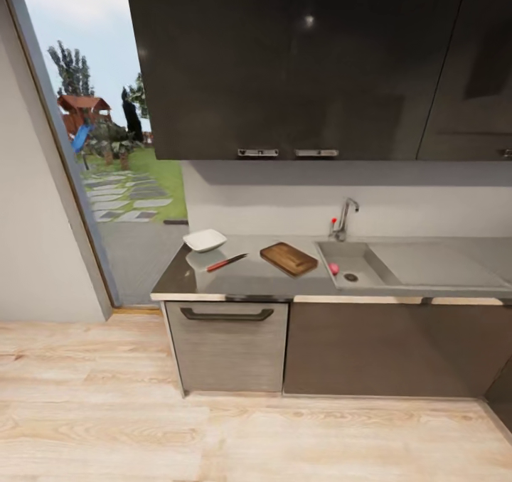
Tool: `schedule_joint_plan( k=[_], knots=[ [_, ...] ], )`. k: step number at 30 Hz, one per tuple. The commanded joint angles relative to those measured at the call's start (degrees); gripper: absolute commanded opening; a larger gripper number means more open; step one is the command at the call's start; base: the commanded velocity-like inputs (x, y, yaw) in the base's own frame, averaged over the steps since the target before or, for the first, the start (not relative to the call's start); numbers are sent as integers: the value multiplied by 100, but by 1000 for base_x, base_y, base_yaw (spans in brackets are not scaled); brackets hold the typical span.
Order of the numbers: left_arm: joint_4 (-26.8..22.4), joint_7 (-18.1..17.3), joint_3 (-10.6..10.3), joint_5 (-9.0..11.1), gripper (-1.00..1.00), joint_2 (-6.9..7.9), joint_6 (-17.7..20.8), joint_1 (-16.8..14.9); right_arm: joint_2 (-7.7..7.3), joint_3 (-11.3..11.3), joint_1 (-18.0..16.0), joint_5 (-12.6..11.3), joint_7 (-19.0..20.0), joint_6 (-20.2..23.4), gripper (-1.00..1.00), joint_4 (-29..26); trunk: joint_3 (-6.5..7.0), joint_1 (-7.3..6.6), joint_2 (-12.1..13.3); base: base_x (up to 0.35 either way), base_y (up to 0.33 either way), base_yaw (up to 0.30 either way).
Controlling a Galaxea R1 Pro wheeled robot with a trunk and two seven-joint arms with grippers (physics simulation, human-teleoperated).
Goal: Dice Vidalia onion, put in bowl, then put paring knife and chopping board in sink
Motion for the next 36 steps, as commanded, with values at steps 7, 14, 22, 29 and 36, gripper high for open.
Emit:
schedule_joint_plan(
  k=[7,14,22,29,36],
  knots=[
    [-3,1,1,3,100,0,-11,0,5,-2,-1,0,-2,-12,100,-3,-7,6,-8,292,0,28],
    [-3,1,-5,2,100,0,-20,0,1,-1,-1,0,-2,-12,100,-3,-7,6,-8,63,0,5],
    [-3,1,-6,0,100,0,-20,0,-13,10,-1,13,6,-20,100,-10,-7,6,-8,3,0,0],
    [-3,1,-12,-5,100,0,-20,0,-42,12,-1,18,7,-21,100,-12,-7,6,-8,0,0,0],
    [-3,1,-13,-6,100,0,-20,0,-43,6,-1,18,7,-21,100,-12,-7,6,-8,0,0,0]
  ],
)
